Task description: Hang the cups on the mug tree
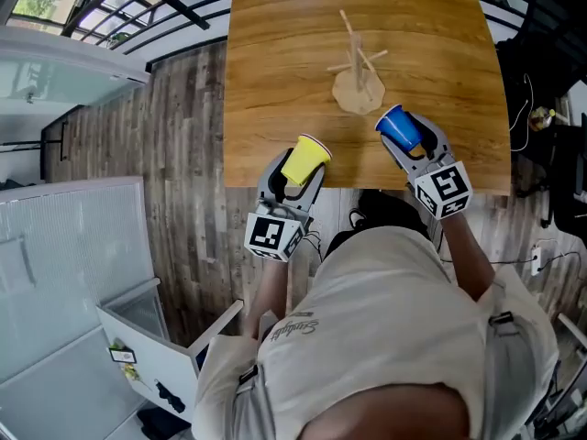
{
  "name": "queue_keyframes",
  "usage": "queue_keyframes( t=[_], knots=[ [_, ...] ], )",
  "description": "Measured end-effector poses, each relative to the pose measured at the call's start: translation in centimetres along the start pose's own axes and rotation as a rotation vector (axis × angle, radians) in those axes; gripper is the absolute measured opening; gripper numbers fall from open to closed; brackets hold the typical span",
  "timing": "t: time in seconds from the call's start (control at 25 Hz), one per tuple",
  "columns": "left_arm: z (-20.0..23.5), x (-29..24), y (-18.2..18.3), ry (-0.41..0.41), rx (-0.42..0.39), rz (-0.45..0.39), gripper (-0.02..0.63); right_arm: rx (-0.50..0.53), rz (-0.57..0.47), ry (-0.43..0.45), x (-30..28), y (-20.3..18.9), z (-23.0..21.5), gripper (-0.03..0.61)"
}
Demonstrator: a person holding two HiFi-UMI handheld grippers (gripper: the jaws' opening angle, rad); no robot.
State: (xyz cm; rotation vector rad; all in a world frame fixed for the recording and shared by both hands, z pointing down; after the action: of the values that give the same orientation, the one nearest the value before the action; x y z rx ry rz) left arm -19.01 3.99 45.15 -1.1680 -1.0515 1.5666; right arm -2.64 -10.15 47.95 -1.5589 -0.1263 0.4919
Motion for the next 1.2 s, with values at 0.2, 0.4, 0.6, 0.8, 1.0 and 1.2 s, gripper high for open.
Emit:
queue_keyframes(
  t=[0.2, 0.4, 0.6, 0.8, 1.0, 1.2],
  knots=[
    [1.4, -4.5, 3.0, -0.029, -0.033, -0.011, 0.273, -0.031, 0.007, -0.003, -2.7, 0.0, -3.3, 0.259],
    [1.6, -7.9, 4.4, -0.055, -0.047, 0.007, 0.273, -0.074, 0.045, 0.003, -4.2, -0.9, -5.5, 0.259],
    [1.8, -10.1, 4.1, -0.064, -0.053, 0.035, 0.273, -0.082, 0.083, 0.034, -4.7, -2.3, -6.2, 0.259],
    [1.8, -11.3, 3.1, -0.075, -0.028, 0.055, 0.273, -0.089, 0.138, 0.058, -4.9, -4.0, -5.1, 0.259],
    [2.2, -12.6, 3.4, -0.113, -0.027, 0.053, 0.273, -0.08, 0.199, 0.039, -5.4, -5.5, -4.6, 0.261],
    [2.8, -12.8, 4.3, -0.156, -0.043, 0.035, 0.273, -0.036, 0.263, 0.004, -5.9, -6.8, -4.1, 0.261]
  ],
)
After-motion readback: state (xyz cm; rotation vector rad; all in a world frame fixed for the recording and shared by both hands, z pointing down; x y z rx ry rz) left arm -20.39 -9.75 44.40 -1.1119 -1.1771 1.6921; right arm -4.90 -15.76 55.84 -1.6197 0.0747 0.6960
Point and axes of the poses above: the fingertips, and each gripper's own axes: x backward along the fingers, z to its left, y out of its top, the point moved 3 cm from there along x, backward along the fingers, and after that the axes turned 6 degrees about x, right-handed, at the moved point
